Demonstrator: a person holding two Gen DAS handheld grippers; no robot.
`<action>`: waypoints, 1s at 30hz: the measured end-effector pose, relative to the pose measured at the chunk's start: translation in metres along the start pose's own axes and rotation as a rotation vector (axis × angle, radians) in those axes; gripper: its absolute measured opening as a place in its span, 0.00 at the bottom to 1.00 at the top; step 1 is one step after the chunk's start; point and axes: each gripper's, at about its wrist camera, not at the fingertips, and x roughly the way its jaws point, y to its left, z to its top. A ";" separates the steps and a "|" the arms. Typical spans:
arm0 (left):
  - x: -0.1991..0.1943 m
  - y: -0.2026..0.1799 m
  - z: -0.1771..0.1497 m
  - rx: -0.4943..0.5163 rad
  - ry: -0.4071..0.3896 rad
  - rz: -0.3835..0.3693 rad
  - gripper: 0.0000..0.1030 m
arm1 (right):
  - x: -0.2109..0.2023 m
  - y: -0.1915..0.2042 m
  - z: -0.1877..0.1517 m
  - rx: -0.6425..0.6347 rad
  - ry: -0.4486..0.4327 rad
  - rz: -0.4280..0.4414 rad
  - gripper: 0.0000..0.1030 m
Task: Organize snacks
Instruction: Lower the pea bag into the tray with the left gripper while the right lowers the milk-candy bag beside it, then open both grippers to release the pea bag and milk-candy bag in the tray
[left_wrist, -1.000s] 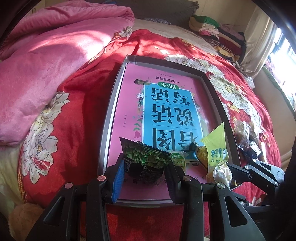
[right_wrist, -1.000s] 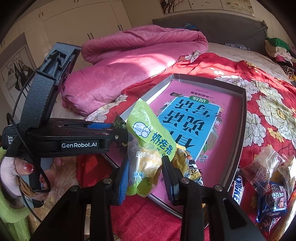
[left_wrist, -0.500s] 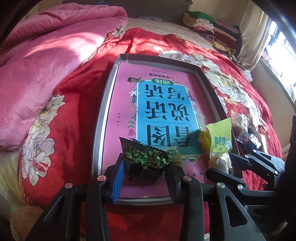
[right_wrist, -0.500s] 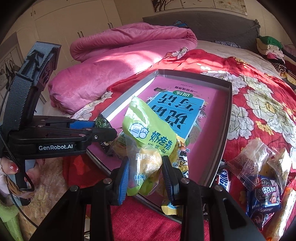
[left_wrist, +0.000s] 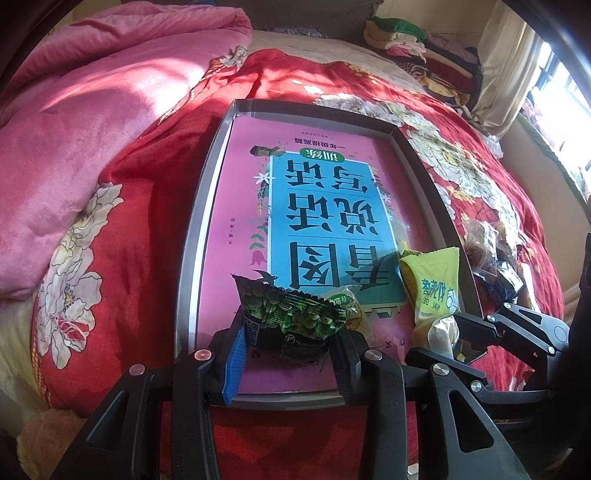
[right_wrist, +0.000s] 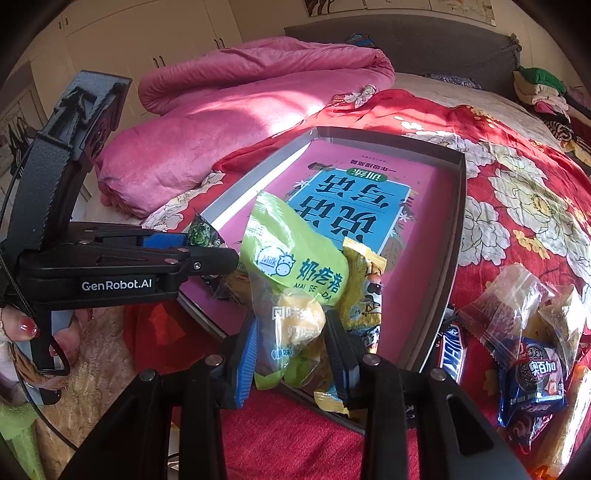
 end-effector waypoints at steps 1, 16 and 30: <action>0.000 0.000 0.000 0.001 0.000 -0.004 0.40 | 0.001 0.000 0.000 0.001 0.003 0.003 0.35; 0.002 -0.003 0.002 0.006 -0.006 -0.026 0.40 | -0.004 0.004 -0.001 -0.002 -0.005 0.022 0.38; -0.001 -0.006 0.004 0.013 -0.028 -0.042 0.47 | -0.012 0.004 0.000 0.001 -0.027 0.043 0.39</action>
